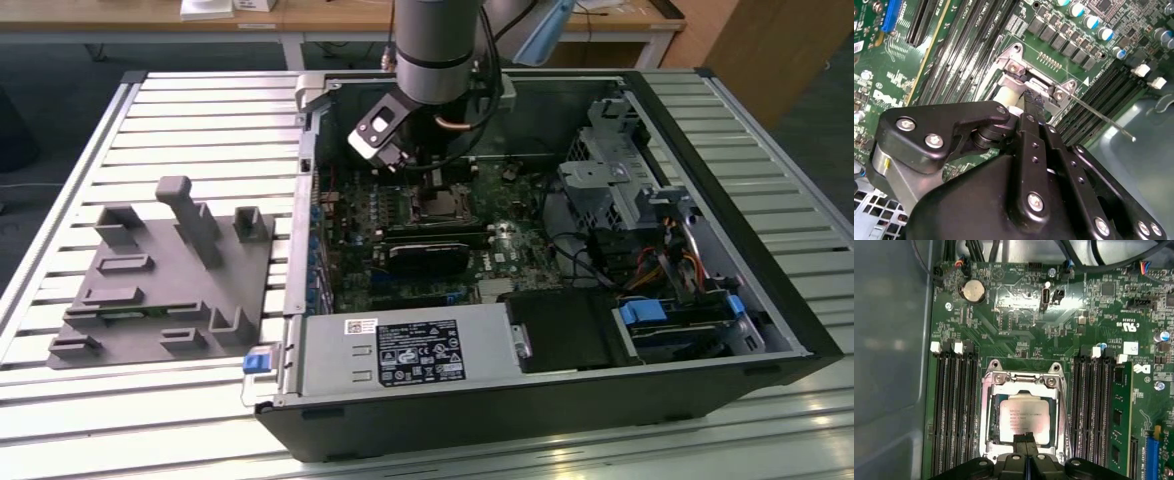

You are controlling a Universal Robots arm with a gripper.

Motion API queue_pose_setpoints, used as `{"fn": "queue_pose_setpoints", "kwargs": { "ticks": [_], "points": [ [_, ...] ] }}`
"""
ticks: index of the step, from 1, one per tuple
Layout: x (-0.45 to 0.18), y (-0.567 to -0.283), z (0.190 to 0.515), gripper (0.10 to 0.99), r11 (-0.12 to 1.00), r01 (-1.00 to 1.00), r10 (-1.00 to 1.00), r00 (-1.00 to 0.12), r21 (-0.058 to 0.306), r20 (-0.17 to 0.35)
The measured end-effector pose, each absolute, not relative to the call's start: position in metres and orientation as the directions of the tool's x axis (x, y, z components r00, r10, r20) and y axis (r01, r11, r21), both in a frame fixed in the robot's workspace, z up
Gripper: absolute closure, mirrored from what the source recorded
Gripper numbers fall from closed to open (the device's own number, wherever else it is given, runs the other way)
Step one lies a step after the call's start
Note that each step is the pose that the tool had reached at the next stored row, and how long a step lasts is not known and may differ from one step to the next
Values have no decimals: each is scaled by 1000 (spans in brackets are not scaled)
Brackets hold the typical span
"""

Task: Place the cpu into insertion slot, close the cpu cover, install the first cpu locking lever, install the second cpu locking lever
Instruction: 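Close the cpu cover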

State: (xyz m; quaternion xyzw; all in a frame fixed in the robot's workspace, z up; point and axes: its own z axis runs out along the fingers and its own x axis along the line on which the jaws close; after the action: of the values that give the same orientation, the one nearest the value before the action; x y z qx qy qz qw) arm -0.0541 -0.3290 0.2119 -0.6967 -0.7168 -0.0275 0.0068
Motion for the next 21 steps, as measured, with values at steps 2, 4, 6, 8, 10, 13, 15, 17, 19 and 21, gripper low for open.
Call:
{"fn": "queue_pose_setpoints", "kwargs": {
  "ticks": [2,4,6,8,10,13,15,17,19,21],
  "points": [
    [-54,-329,209,980,28,999,998,-29,30,48],
    [-54,-329,207,980,28,999,998,-29,29,48],
    [-55,-329,206,980,28,999,998,-29,29,48],
    [-55,-329,205,980,28,999,998,-29,29,48],
    [-55,-329,203,980,28,999,998,-29,28,48],
    [-55,-329,201,980,28,999,998,-29,28,48],
    [-54,-329,201,980,28,999,998,-29,27,48],
    [-54,-329,200,980,28,999,998,-29,27,48],
    [-52,-329,199,980,28,999,998,-29,27,47],
    [-49,-328,198,980,28,999,998,-29,27,47]
  ]
}}
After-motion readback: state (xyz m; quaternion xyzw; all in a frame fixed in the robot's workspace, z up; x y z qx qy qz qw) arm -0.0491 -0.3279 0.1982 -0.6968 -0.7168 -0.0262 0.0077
